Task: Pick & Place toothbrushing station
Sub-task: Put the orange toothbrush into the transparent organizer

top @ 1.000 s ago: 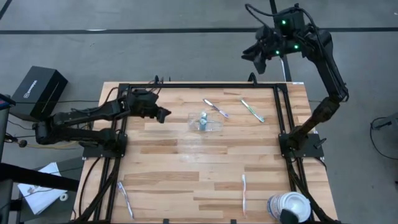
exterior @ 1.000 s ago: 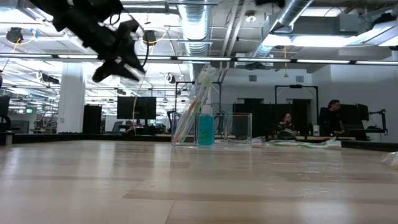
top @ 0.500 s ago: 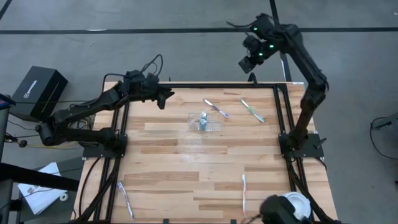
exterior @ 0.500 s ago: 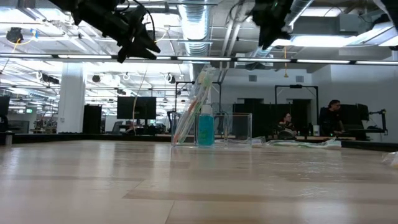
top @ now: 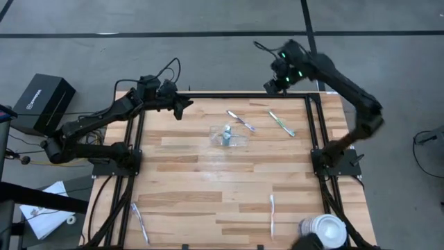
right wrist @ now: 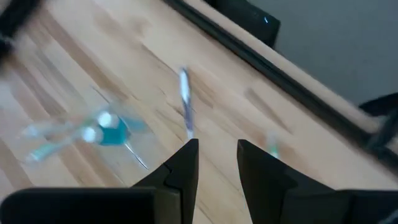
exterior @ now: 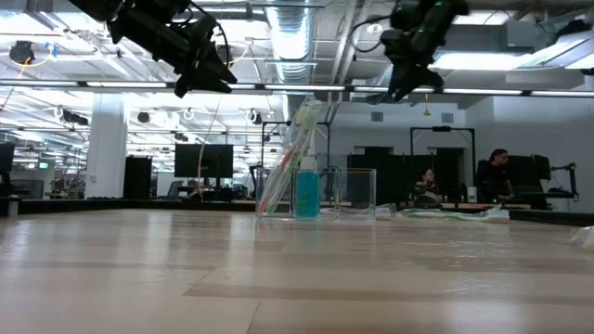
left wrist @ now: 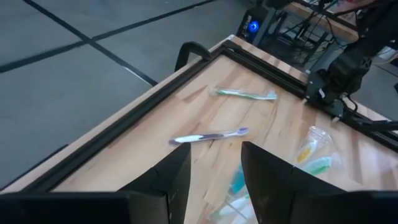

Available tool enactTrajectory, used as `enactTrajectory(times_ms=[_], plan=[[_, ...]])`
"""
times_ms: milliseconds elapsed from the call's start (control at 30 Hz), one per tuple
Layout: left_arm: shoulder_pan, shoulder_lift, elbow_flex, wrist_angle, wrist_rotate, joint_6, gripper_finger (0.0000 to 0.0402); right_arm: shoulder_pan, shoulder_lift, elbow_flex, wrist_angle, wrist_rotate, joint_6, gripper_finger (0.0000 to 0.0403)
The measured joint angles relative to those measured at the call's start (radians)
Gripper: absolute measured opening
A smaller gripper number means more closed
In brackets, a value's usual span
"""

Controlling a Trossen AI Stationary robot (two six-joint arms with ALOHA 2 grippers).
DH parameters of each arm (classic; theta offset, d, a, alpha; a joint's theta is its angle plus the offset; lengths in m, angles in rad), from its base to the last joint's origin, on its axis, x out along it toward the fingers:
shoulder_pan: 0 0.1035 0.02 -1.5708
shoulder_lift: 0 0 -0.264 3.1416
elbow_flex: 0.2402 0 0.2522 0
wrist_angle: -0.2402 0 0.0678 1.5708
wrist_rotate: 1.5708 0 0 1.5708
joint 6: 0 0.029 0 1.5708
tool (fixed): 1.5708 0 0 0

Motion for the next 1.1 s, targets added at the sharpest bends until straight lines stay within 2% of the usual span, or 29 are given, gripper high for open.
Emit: enactTrajectory(times_ms=[100,200,333,567,700,833,1000,1100], plan=[[0.001,0.000,0.000,0.000,0.000,0.014,0.0136,0.017,-0.176,-0.261,0.155,-0.004,0.135,0.0103],[0.003,0.000,0.000,0.001,0.000,0.014,0.0136,0.026,-0.330,-0.472,0.223,-0.004,0.277,0.0103],[0.003,0.000,0.000,0.003,0.000,0.014,0.0136,0.074,-0.459,-0.623,0.260,-0.001,0.417,0.0103],[0.003,0.000,0.000,0.004,-0.001,0.003,0.0136,0.299,-0.590,-0.745,0.248,0.042,0.669,0.0103],[0.003,0.003,-0.004,0.008,-0.002,-0.016,0.0136,0.404,-0.630,-0.767,0.227,0.144,0.755,0.0103],[0.003,0.017,-0.005,0.010,-0.002,-0.019,0.0136,0.479,-0.642,-0.769,0.168,0.134,0.847,0.0103],[0.000,0.037,-0.005,0.009,-0.002,-0.030,0.0136,0.696,-0.625,-0.770,0.207,0.103,1.052,0.0103],[-0.001,0.044,-0.005,0.008,-0.002,-0.045,0.0136,0.843,-0.625,-0.769,0.246,0.149,1.233,0.0103]])
